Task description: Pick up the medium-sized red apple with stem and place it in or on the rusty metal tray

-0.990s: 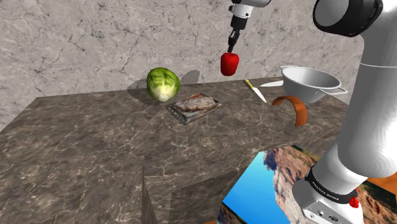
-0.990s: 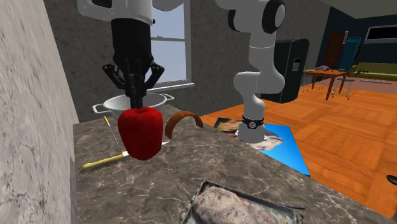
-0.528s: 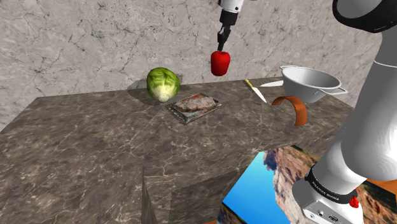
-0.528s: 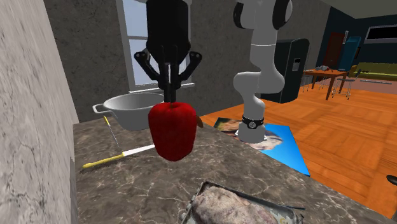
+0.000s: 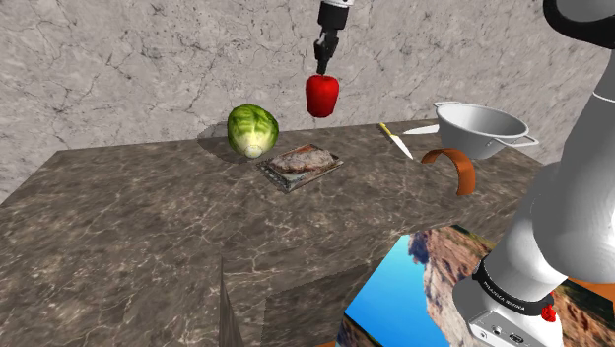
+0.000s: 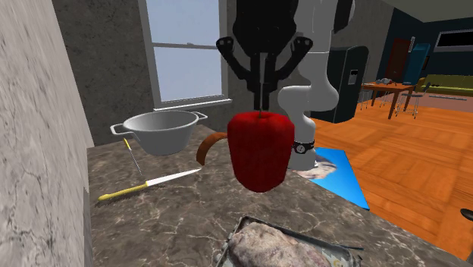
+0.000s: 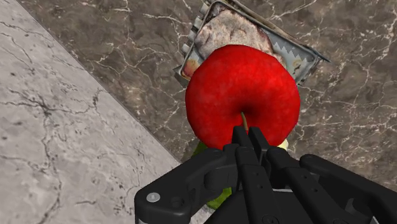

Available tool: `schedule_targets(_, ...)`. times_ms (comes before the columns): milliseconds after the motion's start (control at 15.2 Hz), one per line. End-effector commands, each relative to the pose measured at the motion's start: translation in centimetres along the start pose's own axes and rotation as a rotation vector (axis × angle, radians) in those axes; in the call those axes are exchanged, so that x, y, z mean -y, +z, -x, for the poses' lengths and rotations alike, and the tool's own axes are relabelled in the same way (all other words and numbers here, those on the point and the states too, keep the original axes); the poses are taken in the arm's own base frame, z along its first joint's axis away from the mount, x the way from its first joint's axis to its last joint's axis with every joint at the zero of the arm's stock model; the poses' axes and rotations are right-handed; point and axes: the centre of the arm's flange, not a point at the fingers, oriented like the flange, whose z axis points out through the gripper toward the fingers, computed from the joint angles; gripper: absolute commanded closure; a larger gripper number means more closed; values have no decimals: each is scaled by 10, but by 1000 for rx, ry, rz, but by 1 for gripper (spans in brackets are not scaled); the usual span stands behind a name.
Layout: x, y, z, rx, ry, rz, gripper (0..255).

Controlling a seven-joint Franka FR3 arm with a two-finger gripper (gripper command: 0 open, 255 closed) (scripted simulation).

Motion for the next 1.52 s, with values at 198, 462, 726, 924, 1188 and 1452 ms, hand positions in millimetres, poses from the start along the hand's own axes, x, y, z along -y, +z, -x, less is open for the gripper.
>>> schedule_targets(198,59,-15,-26,0,1,0,255)
schedule_targets(462,59,6,-23,0,1,0,255)
schedule_targets(726,59,27,-19,0,1,0,255)
schedule_targets(924,59,42,-17,0,1,0,255)
schedule_targets(1188,59,63,-13,0,1,0,255)
schedule_targets(1452,59,84,-10,0,1,0,255)
